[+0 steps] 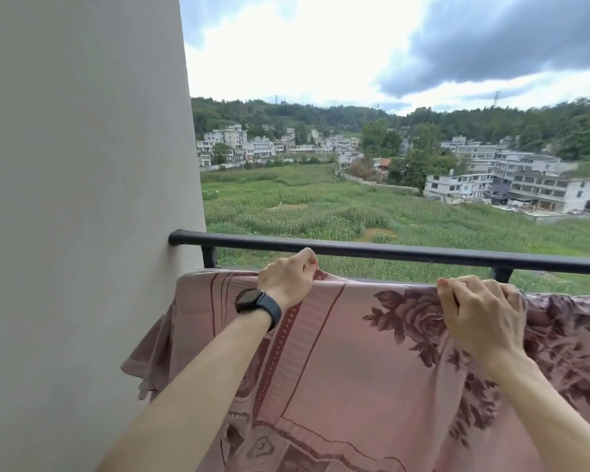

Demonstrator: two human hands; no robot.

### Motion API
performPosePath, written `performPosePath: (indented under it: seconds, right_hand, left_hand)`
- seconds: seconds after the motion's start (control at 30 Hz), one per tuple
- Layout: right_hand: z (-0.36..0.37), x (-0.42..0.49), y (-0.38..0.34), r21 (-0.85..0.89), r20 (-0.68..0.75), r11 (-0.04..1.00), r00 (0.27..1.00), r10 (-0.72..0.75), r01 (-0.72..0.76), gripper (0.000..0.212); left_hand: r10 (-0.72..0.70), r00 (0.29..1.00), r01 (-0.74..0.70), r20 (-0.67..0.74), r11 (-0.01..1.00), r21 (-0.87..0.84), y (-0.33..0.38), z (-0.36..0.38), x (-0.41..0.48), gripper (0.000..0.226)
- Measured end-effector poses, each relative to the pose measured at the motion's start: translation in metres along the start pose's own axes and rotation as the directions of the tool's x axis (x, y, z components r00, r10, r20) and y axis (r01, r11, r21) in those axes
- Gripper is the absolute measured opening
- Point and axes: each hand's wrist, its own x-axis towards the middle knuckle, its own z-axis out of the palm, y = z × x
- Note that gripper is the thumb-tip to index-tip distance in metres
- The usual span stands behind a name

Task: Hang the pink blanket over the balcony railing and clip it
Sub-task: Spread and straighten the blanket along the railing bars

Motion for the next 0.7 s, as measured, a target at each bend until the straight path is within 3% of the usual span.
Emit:
performPosePath:
  seconds: [0.1,0.2,0.3,0.37,0.43,0.53,0.7]
  right_hand:
    - [-0.008,-0.007,-0.025,-0.029,0.021,0.997,0.997,0.075,-0.074,0.044]
    - [-0.017,-0.011,-0.083,0.068,0.025,0.998,1.0,0.005,-0.007,0.034]
    - [-0.017,-0.02,-0.161,0.21,0.099,0.969,0.983,-0.157,0.133,0.048]
    - [-0.013,-0.025,-0.209,0.267,0.169,0.936,0.945,-0.28,0.23,0.054]
    - [-0.009,-0.028,-0.252,0.309,0.217,0.905,0.904,-0.367,0.294,0.055]
    - [-0.002,-0.029,-0.288,0.316,0.23,0.893,0.887,-0.4,0.321,0.047]
    - [0.017,-0.023,-0.269,0.238,0.113,0.895,0.904,-0.412,0.378,0.036]
  left_hand:
    - [0.017,1.0,-0.017,0.005,0.993,-0.114,-0.011,-0.015,-0.017,0.017]
    - [0.05,0.971,-0.077,-0.236,0.991,-0.107,-0.042,-0.043,-0.049,0.02]
    - [-0.194,0.873,0.13,-0.448,0.977,-0.17,-0.101,-0.066,-0.082,0.024]
    - [-0.441,0.798,0.321,-0.41,0.888,-0.33,-0.142,-0.073,-0.1,0.03]
    - [-0.544,0.798,0.413,-0.259,0.807,-0.422,-0.173,-0.075,-0.114,0.033]
    - [-0.532,0.836,0.391,-0.138,0.752,-0.53,-0.194,-0.072,-0.123,0.036]
    - [-0.545,0.822,0.341,-0.165,0.703,-0.624,-0.199,-0.07,-0.101,0.019]
